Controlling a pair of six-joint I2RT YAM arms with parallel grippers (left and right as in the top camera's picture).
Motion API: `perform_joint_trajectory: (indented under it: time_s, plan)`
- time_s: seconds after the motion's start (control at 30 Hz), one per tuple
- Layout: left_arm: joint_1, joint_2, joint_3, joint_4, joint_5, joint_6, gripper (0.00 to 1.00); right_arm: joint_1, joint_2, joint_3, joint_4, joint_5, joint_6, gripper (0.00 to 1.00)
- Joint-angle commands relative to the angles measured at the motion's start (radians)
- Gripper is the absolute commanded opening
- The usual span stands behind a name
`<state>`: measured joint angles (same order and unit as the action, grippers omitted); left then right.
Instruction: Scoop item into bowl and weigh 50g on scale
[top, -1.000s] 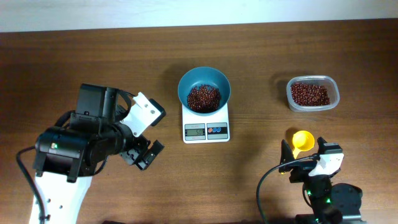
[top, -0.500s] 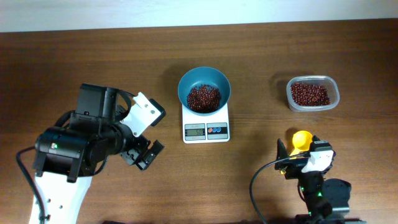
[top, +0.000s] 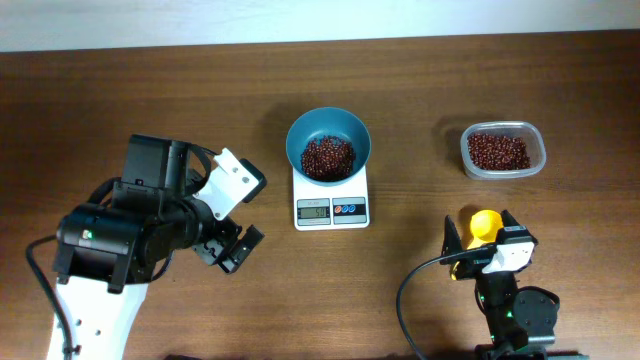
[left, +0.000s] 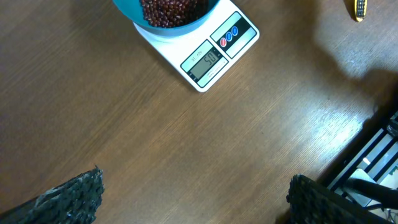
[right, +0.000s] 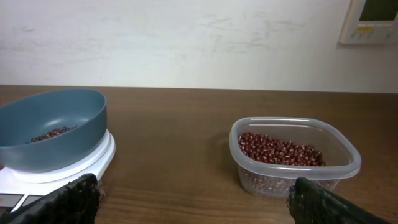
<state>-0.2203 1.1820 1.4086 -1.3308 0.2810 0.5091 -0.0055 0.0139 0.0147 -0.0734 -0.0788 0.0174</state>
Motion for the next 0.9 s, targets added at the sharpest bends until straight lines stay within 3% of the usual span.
perform_joint_trajectory:
  time_s: [0.0,0.2,0.33,0.87]
  plan:
    - [0.005,-0.005,0.013,0.002,0.012,0.016,0.99,0.010,-0.011,-0.009,0.000,0.009,-0.006,0.99]
    - [0.005,-0.005,0.013,0.001,0.012,0.016,0.99,0.017,-0.011,-0.009,-0.001,0.013,-0.008,0.99]
    - [0.005,-0.005,0.013,0.001,0.012,0.016,0.99,0.023,-0.011,-0.009,-0.001,0.012,-0.092,0.99]
    - [0.005,-0.005,0.013,0.001,0.012,0.016,0.99,0.023,-0.007,-0.009,0.000,0.012,-0.092,0.99]
